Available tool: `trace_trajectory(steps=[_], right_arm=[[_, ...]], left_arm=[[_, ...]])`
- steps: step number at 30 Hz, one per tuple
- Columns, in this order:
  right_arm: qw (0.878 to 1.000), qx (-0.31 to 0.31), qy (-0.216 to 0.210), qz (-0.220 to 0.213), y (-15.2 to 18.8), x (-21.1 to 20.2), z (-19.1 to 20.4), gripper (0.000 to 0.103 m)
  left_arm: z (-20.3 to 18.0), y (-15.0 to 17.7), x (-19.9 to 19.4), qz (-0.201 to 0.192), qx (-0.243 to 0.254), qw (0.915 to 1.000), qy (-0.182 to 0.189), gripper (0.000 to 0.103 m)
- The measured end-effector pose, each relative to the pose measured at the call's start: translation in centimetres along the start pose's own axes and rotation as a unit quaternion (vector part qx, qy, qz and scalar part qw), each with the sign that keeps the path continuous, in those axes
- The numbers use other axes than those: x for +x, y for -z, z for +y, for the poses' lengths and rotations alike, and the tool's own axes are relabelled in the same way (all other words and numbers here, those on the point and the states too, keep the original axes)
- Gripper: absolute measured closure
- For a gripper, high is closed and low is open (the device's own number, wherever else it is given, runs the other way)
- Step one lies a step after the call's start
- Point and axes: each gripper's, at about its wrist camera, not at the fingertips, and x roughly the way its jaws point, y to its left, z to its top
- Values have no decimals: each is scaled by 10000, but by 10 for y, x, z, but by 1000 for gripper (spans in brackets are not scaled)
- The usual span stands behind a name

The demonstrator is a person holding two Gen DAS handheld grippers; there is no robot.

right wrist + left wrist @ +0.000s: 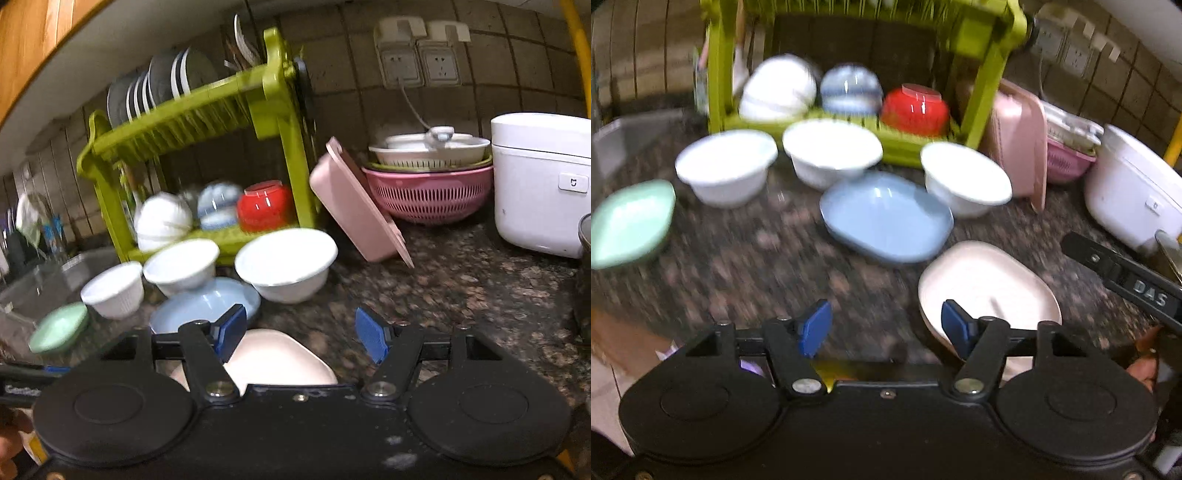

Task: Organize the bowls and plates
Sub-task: 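Grasp the beige plate rim with the left gripper while the right gripper grasps beside it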

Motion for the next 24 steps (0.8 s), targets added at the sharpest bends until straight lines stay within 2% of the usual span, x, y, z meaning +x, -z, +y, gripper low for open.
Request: trace_trajectory(steps=[5, 8, 10, 12, 19, 24], right_arm=[[9995, -24, -135, 275, 8, 6, -5, 39], [9990, -43, -204, 401, 9, 10, -5, 45], [9987, -106, -194, 465, 8, 17, -6, 46], [9985, -168, -153, 497, 6, 22, -6, 51], [9967, -75, -378, 720, 5, 40, -8, 54], [9965, -152, -351, 749, 7, 48, -7, 54]], left_arm=[[-17, 17, 0, 202, 11, 9997, 129, 36], [-29, 21, -4, 152, 165, 9996, 148, 36], [-34, 23, -5, 106, 244, 9995, 169, 36], [-39, 24, -4, 112, 277, 9993, 208, 36], [-43, 25, 4, 295, 264, 9984, 413, 39], [-34, 21, 9, 381, -60, 9984, 419, 39]])
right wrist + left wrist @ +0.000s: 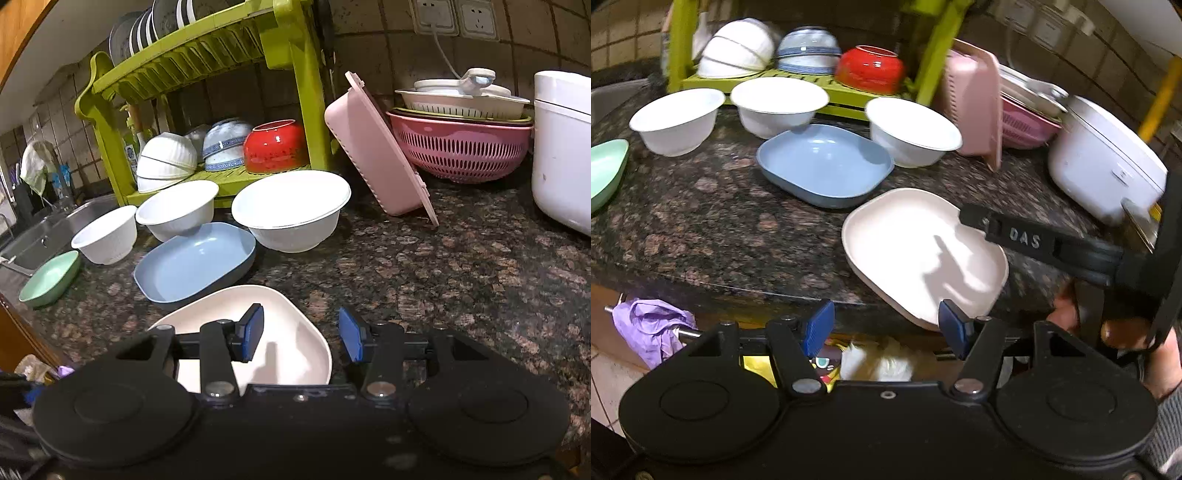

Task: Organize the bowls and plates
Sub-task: 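Grasp the beige plate rim with the left gripper while the right gripper grasps beside it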

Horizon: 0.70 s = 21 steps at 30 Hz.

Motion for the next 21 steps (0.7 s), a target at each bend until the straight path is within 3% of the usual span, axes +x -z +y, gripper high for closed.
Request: trace_trajectory(steps=[14, 16, 18, 21], right_arm=[[9996, -193, 15, 208, 0, 19, 3, 54], [9993, -194, 37, 315, 1, 21, 3, 60], [9989, -218, 41, 409, 4, 22, 2, 74], [9986, -242, 18, 473, 8, 18, 2, 77]], left_arm=[[5, -9, 24, 306, -458, 9984, 120, 57], [4, -11, 28, 328, -426, 9985, 102, 62], [4, -13, 33, 300, -336, 9990, -8, 67], [6, -17, 37, 200, -256, 9993, -160, 71]])
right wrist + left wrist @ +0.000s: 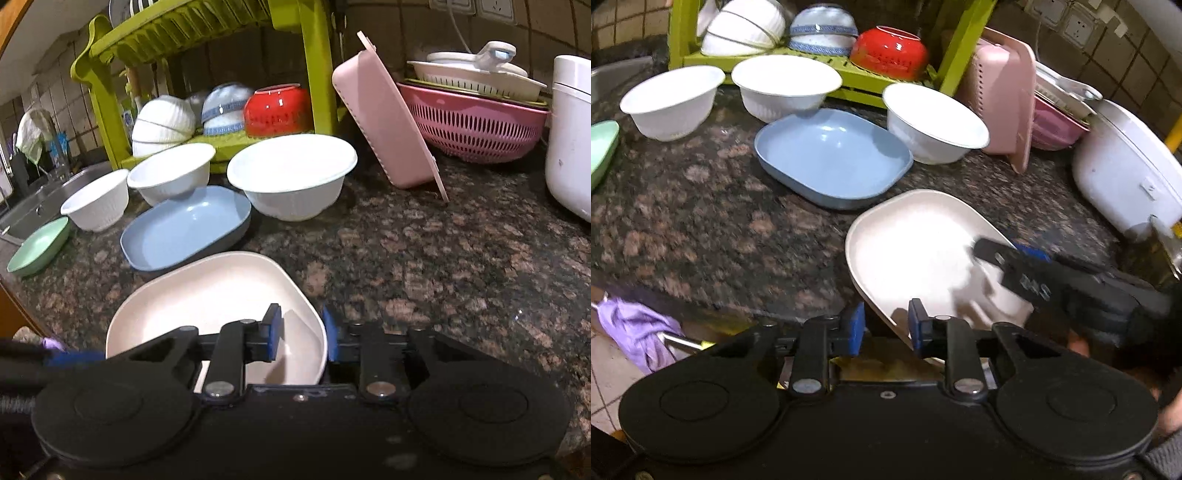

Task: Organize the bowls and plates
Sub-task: 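Grasp the beige plate rim with the left gripper while the right gripper grasps beside it, then lift the beige plate with both grippers and carry it toward the mint-green plate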

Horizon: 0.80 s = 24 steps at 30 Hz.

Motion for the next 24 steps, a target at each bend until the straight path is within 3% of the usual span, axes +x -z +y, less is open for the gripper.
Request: trace_trajectory(steps=[8, 18, 24], right_arm=[[9997, -88, -226, 101, 7, -10, 5, 78], [9998, 96, -136, 51, 2, -3, -4, 76], [9998, -111, -152, 63, 2, 2, 5, 75]], left_arm=[[10, -11, 7, -113, -55, 9996, -261, 79], [8, -1, -3, -7, -154, 9996, -248, 77], [-2, 2, 0, -105, -13, 9994, -320, 77]])
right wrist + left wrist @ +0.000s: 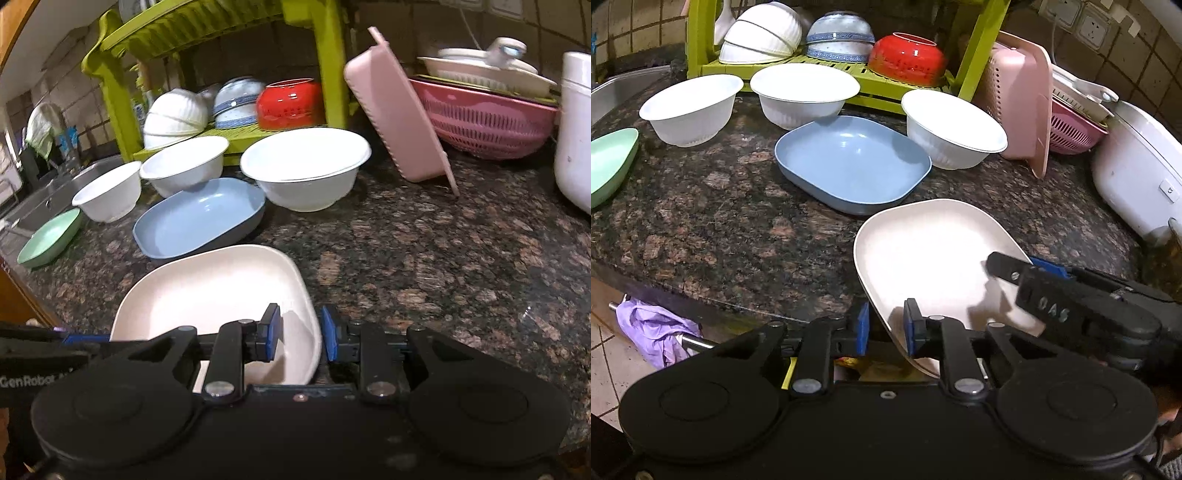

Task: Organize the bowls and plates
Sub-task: 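Lift the beige plate with both grippers and carry it toward the mint-green plate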

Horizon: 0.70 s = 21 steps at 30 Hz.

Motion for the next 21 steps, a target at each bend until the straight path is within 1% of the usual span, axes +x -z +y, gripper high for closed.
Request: trace_trajectory(steps=[1, 3, 4, 7, 10, 15, 21], right_arm=[[10000, -57, 57, -14, 1, 0, 3, 76], [9997, -205, 147, -25, 2, -1, 8, 83], [9996, -230, 146, -24, 2, -3, 9, 83], [9998, -165, 63, -68, 2, -11, 10, 83], [9998, -101, 88, -160, 0, -18, 14, 83], [9993, -72, 96, -365, -3, -32, 26, 84], [9977, -77, 45, -665, -10, -46, 48, 84]], left_arm=[[1, -1, 1, 5, -31, 10000, 7, 78], [3, -2, 1, -14, -87, 10000, -22, 79], [4, -3, 2, -40, -97, 9999, -58, 79], [9, -4, -1, -113, -71, 9999, -34, 80], [11, -6, -6, -124, -59, 9999, 46, 81], [13, -7, -20, -370, 89, 9993, 0, 81], [26, -10, -38, -582, 91, 9983, -3, 81]])
